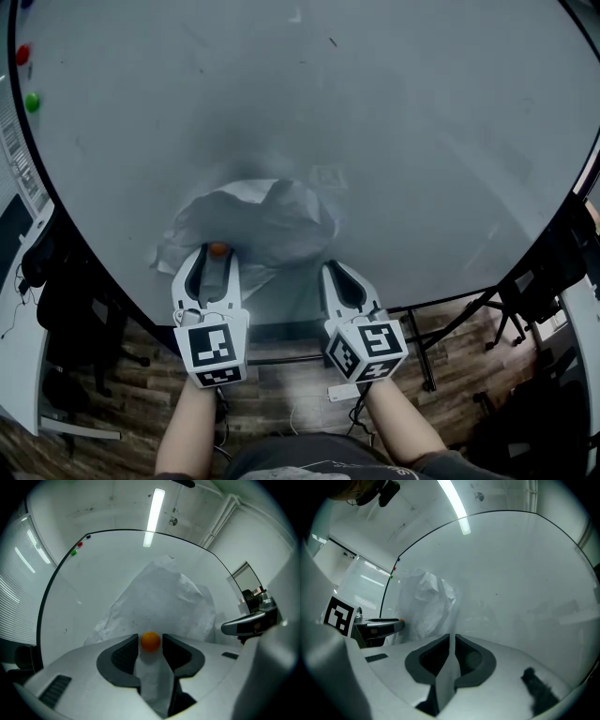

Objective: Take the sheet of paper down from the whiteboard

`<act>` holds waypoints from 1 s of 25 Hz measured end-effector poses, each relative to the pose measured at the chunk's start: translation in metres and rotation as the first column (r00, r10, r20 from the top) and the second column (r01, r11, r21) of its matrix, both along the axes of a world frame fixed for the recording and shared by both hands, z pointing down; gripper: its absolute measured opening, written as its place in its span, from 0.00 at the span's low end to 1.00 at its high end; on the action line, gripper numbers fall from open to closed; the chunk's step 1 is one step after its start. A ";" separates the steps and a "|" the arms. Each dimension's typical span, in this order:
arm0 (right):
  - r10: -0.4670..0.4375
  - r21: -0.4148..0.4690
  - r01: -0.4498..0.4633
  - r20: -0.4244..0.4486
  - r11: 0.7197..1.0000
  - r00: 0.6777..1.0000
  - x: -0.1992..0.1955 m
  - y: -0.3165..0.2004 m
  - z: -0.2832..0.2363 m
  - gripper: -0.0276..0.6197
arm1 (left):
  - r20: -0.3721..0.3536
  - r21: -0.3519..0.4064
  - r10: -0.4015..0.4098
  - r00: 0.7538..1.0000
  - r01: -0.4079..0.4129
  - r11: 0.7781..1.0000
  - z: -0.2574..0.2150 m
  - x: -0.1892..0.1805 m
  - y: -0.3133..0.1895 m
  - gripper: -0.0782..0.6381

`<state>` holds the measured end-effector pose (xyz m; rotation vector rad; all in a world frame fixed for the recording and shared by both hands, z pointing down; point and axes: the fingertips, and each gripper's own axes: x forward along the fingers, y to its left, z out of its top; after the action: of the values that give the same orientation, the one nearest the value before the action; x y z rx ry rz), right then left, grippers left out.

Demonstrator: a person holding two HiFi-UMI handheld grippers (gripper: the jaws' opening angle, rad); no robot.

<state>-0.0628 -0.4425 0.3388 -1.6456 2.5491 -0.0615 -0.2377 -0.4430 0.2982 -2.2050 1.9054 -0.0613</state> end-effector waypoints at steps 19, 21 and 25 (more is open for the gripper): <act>-0.035 0.108 0.031 0.033 0.994 0.999 0.003 -0.003 -0.041 0.19 | -0.036 0.001 -0.009 0.999 0.009 1.000 0.001 -0.002 0.000 0.28; -0.047 0.124 0.042 0.037 0.991 0.998 0.001 -0.004 -0.048 0.19 | -0.043 -0.001 -0.009 0.999 0.009 1.000 0.001 -0.002 0.000 0.28; -0.074 0.155 0.065 0.056 0.986 0.996 -0.003 -0.002 -0.061 0.19 | -0.051 -0.006 -0.009 0.999 0.009 1.000 0.001 -0.003 -0.002 0.28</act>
<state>-0.0657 -0.4446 0.2777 -1.4771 2.4965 0.0748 -0.2402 -0.4446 0.2996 -2.2226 1.9438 -0.0124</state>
